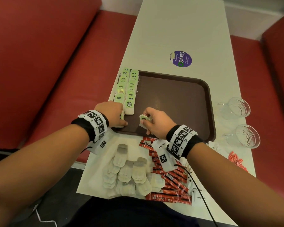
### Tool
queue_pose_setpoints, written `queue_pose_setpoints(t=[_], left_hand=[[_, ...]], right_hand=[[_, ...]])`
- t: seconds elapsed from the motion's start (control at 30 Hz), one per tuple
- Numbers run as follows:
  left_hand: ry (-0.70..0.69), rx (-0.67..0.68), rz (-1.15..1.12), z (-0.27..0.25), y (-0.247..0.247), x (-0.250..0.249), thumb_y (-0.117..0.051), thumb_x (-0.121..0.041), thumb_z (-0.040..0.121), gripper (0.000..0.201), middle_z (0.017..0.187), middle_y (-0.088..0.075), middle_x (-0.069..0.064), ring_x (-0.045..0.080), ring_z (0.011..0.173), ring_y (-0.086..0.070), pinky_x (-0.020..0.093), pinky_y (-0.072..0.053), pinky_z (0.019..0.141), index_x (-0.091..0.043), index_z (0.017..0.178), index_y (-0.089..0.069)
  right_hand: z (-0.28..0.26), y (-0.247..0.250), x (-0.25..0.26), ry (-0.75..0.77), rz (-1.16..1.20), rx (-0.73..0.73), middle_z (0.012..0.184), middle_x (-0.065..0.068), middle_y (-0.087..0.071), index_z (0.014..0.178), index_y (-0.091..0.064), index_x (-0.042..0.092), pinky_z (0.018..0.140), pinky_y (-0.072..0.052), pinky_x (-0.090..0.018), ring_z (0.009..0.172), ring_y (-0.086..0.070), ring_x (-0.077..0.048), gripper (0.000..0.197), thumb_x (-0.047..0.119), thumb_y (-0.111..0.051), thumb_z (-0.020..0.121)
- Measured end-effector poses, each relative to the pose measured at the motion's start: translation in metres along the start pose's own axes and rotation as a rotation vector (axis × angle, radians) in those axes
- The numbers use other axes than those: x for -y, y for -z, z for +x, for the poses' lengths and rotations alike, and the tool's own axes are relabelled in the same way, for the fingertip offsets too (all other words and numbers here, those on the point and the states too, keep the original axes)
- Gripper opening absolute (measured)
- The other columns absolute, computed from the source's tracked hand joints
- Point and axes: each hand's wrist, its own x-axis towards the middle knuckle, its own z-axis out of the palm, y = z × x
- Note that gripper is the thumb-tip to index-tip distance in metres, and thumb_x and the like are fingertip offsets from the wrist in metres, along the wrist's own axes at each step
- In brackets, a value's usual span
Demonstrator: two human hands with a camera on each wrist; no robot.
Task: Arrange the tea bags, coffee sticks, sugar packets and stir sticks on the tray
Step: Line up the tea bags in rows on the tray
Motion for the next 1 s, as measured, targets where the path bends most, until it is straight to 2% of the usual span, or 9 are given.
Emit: queue_pose_setpoints(t=[0.07, 0.17, 0.3, 0.4, 0.5, 0.6, 0.7, 0.9, 1.0], left_hand=[[-0.095, -0.045, -0.185, -0.003, 0.003, 0.003, -0.065, -0.069, 0.079, 0.046, 0.082, -0.060, -0.004, 0.014, 0.070, -0.055, 0.032, -0.044, 0.061, -0.026, 0.087, -0.049], [-0.318, -0.072, -0.564, -0.015, 0.015, -0.001, -0.073, -0.054, 0.081, 0.030, 0.083, -0.062, -0.010, -0.002, 0.066, -0.051, 0.021, -0.042, 0.062, -0.030, 0.093, -0.060], [-0.465, -0.164, -0.506, -0.021, 0.021, -0.010, -0.069, -0.035, 0.091, 0.012, 0.078, -0.056, -0.016, -0.014, 0.070, -0.047, 0.012, -0.032, 0.059, -0.024, 0.095, -0.067], [-0.426, -0.222, -0.553, -0.020, 0.021, -0.008, -0.068, -0.032, 0.092, 0.007, 0.068, -0.056, -0.013, -0.004, 0.062, -0.049, 0.010, -0.032, 0.057, -0.025, 0.090, -0.068], [-0.320, -0.236, -0.634, -0.015, 0.018, -0.003, -0.069, -0.032, 0.092, 0.007, 0.074, -0.065, -0.011, -0.001, 0.064, -0.054, 0.019, -0.043, 0.065, -0.026, 0.089, -0.069], [-0.213, -0.110, -0.586, -0.004, 0.012, 0.002, -0.071, -0.034, 0.091, 0.009, 0.074, -0.070, -0.007, 0.011, 0.072, -0.063, 0.028, -0.052, 0.071, -0.025, 0.089, -0.068], [-0.150, -0.034, -0.496, 0.009, 0.007, 0.004, -0.070, -0.032, 0.091, 0.009, 0.077, -0.069, -0.008, 0.015, 0.077, -0.064, 0.028, -0.052, 0.073, -0.026, 0.087, -0.065], [-0.019, -0.165, -0.425, 0.034, 0.010, 0.005, -0.073, -0.033, 0.087, 0.010, 0.087, -0.068, -0.007, 0.016, 0.085, -0.064, 0.034, -0.055, 0.081, -0.025, 0.088, -0.067], [-0.023, -0.223, -0.324, 0.038, 0.011, 0.003, -0.074, -0.040, 0.084, 0.024, 0.095, -0.062, -0.006, 0.018, 0.089, -0.059, 0.032, -0.047, 0.075, -0.027, 0.099, -0.059]], right_hand=[[0.003, -0.003, 0.001, -0.004, 0.008, -0.010, 0.079, 0.006, -0.066, 0.100, -0.052, 0.021, 0.052, -0.050, -0.024, 0.058, -0.069, -0.007, 0.005, 0.025, -0.055, 0.099], [0.006, -0.006, 0.004, 0.015, 0.004, -0.041, 0.078, 0.008, -0.067, 0.099, -0.054, 0.021, 0.054, -0.045, -0.020, 0.059, -0.067, -0.002, 0.007, 0.027, -0.058, 0.098], [0.009, -0.010, 0.010, 0.072, -0.038, -0.084, 0.077, 0.005, -0.064, 0.093, -0.055, 0.017, 0.058, -0.045, -0.023, 0.064, -0.062, -0.006, 0.009, 0.024, -0.059, 0.096], [0.011, -0.011, 0.010, 0.061, -0.057, -0.100, 0.082, -0.001, -0.066, 0.092, -0.057, 0.015, 0.068, -0.052, -0.035, 0.074, -0.062, -0.017, 0.014, 0.025, -0.067, 0.091], [0.009, -0.011, 0.005, 0.026, -0.121, -0.072, 0.085, 0.003, -0.063, 0.097, -0.058, 0.017, 0.072, -0.051, -0.034, 0.079, -0.061, -0.017, 0.017, 0.028, -0.069, 0.090], [0.003, -0.010, -0.007, -0.051, -0.206, 0.023, 0.091, 0.007, -0.065, 0.103, -0.058, 0.020, 0.079, -0.053, -0.031, 0.085, -0.062, -0.014, 0.020, 0.031, -0.068, 0.090], [-0.002, -0.006, -0.016, -0.131, -0.355, 0.128, 0.097, 0.004, -0.067, 0.104, -0.060, 0.021, 0.083, -0.054, -0.033, 0.091, -0.063, -0.017, 0.021, 0.034, -0.068, 0.090], [-0.010, -0.004, -0.019, -0.185, -0.407, 0.196, 0.096, 0.004, -0.069, 0.099, -0.070, 0.019, 0.079, -0.052, -0.030, 0.089, -0.064, -0.017, 0.017, 0.033, -0.069, 0.090], [-0.010, -0.005, -0.018, -0.191, -0.412, 0.189, 0.097, 0.004, -0.069, 0.100, -0.070, 0.019, 0.080, -0.051, -0.030, 0.090, -0.063, -0.017, 0.016, 0.032, -0.068, 0.091]])
